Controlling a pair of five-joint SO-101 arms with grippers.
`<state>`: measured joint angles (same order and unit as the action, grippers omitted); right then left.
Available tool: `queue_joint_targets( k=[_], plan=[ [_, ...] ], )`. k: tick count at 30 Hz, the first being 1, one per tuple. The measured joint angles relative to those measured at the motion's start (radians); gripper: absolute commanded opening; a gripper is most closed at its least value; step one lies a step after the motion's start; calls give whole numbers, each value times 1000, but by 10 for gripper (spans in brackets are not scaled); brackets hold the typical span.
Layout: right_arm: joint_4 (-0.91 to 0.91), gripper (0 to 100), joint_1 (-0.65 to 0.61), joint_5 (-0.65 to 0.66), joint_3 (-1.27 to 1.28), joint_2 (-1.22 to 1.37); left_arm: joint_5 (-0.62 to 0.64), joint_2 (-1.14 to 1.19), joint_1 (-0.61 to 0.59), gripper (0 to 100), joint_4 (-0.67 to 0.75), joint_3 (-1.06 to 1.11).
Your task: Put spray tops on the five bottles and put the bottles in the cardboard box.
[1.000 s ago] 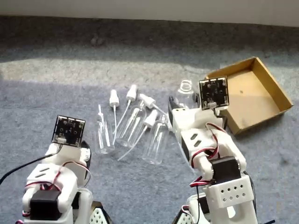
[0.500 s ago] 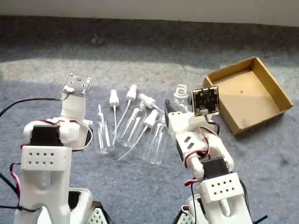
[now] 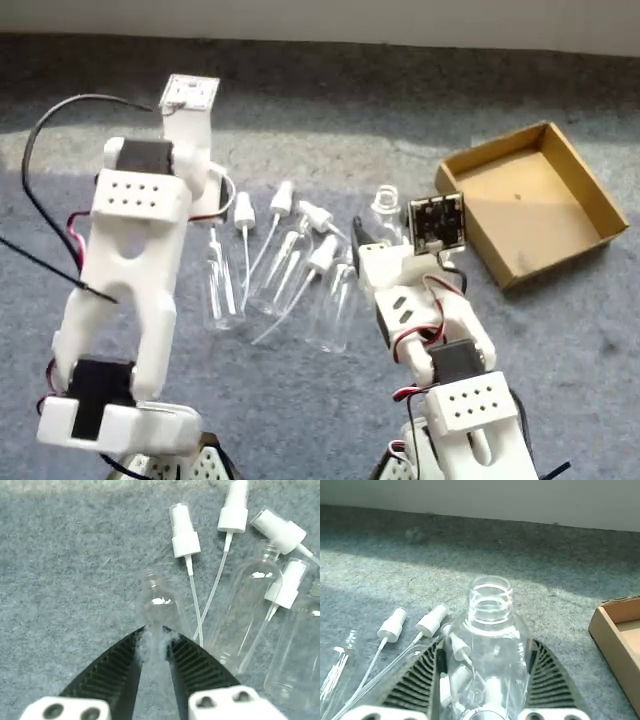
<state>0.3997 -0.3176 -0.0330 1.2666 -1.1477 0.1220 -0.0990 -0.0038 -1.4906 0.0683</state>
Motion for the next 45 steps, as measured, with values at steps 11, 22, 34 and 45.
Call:
queue_joint_targets(
  k=[11,22,34,45],
  plan=[
    [0,79,0,0,31,0,130,433,72,90,0,-374],
    [0,79,0,0,32,0,281,750,37,244,0,-631],
    [0,79,0,0,32,0,295,888,3,234,2,-672],
    [0,79,0,0,32,0,296,911,8,3,5,-674]
  ],
)
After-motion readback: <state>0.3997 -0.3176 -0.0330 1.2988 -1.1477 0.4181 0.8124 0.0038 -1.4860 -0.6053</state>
